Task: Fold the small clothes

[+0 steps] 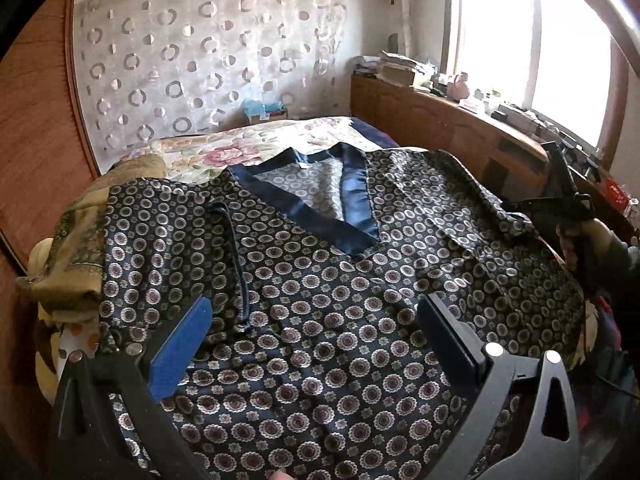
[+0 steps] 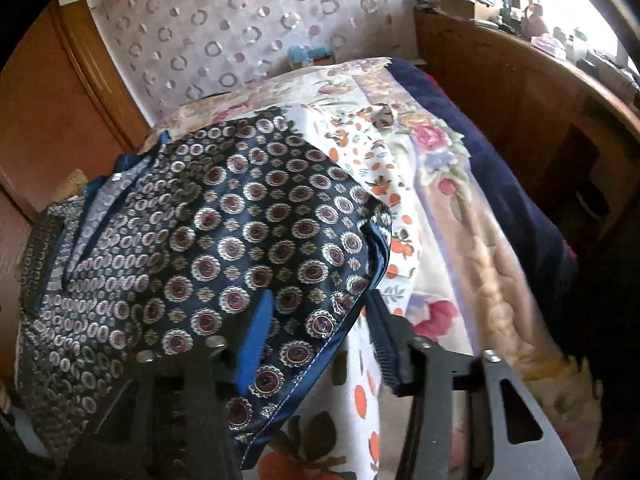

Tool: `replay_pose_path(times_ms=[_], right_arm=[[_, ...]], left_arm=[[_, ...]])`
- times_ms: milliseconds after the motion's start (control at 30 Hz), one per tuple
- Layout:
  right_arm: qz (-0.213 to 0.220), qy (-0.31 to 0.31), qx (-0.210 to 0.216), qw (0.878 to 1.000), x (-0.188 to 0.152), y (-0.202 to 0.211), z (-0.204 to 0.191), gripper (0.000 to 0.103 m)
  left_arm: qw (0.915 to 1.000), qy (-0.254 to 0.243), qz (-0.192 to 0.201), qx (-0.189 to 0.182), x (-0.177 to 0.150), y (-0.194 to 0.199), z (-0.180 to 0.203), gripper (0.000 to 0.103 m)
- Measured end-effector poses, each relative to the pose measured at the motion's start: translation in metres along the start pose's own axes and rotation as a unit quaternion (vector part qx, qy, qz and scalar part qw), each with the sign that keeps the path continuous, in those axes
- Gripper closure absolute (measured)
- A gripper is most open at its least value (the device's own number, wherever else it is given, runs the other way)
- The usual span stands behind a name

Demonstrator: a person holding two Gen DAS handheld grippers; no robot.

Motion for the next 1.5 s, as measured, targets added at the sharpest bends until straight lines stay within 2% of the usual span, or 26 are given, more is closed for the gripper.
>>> replay_pose_path(times_ms=[33,100,167,200,400,600,767,933,1033,1067,1100,1133,1167,1267,1367,1500], right_arm=[[0.001,0.005,0.0,1.0,0.0,0.001,-0.001,0.072],[0.012,0.016,-0.033,0.999,0.002,0.013,0.005,0.092],[0.027,0.018,-0.06,0.998,0.003,0.015,0.005,0.098],[0.03,0.02,-0.059,0.998,0.003,0.015,0.004,0.101],[0.068,0.038,-0.042,0.996,0.014,0.027,-0.019,0.102],[0.11,0.111,0.002,0.988,0.027,0.051,-0.091,0.102],[0.111,0.168,0.047,0.978,0.027,0.046,-0.155,0.102],[0.123,0.186,0.043,0.974,0.037,0.042,-0.171,0.101],[0.121,0.187,0.009,0.975,0.039,0.037,-0.158,0.09],[0.118,0.184,-0.005,0.976,0.04,0.032,-0.152,0.077],[0.11,0.182,-0.018,0.977,0.041,0.024,-0.143,0.059],[0.095,0.177,-0.027,0.979,0.041,0.014,-0.133,0.051],[0.083,0.171,-0.039,0.981,0.041,0.004,-0.127,0.048],[0.041,0.139,-0.071,0.987,0.034,-0.022,-0.095,0.048],[0.023,0.125,-0.059,0.99,0.027,-0.036,-0.082,0.048],[-0.004,0.131,-0.072,0.989,0.02,-0.05,-0.079,0.048]], left_arm=[[1.0,0.0,0.002,0.003,0.0,0.001,-0.001,0.0],[1.0,0.002,0.004,0.004,-0.001,0.003,-0.001,0.0],[1.0,0.004,0.006,0.004,-0.002,0.004,-0.002,0.0],[1.0,0.004,0.007,0.004,-0.002,0.005,-0.002,0.0],[0.9999,0.007,0.011,0.005,-0.003,0.01,-0.005,0.0],[0.9997,0.023,0.012,0.0,-0.004,0.013,-0.012,0.0],[0.9995,0.031,0.012,-0.001,-0.006,0.014,-0.017,0.0],[0.9993,0.035,0.015,0.002,-0.007,0.016,-0.023,0.0],[0.999,0.041,0.018,0.003,-0.008,0.018,-0.028,0.0],[0.9989,0.043,0.019,0.005,-0.007,0.018,-0.031,0.0],[0.9988,0.045,0.02,0.006,-0.008,0.018,-0.033,0.0],[0.9986,0.047,0.021,0.006,-0.008,0.019,-0.034,0.0],[0.9985,0.05,0.022,0.006,-0.008,0.019,-0.036,0.0],[0.9984,0.052,0.022,0.008,-0.009,0.019,-0.039,0.0],[0.9983,0.054,0.019,0.01,-0.01,0.016,-0.041,0.0],[0.9984,0.054,0.017,0.011,-0.01,0.015,-0.041,0.0]])
Point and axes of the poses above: each gripper's, at about its wrist camera, not at the fingertips, and y roughly against the way its jaws point, z to its right, x to its top, the point moved 7 cm from there along -y, roughly the way its jaws point, and after that the axes turned 10 degrees about -z, right-handed, at the moved point
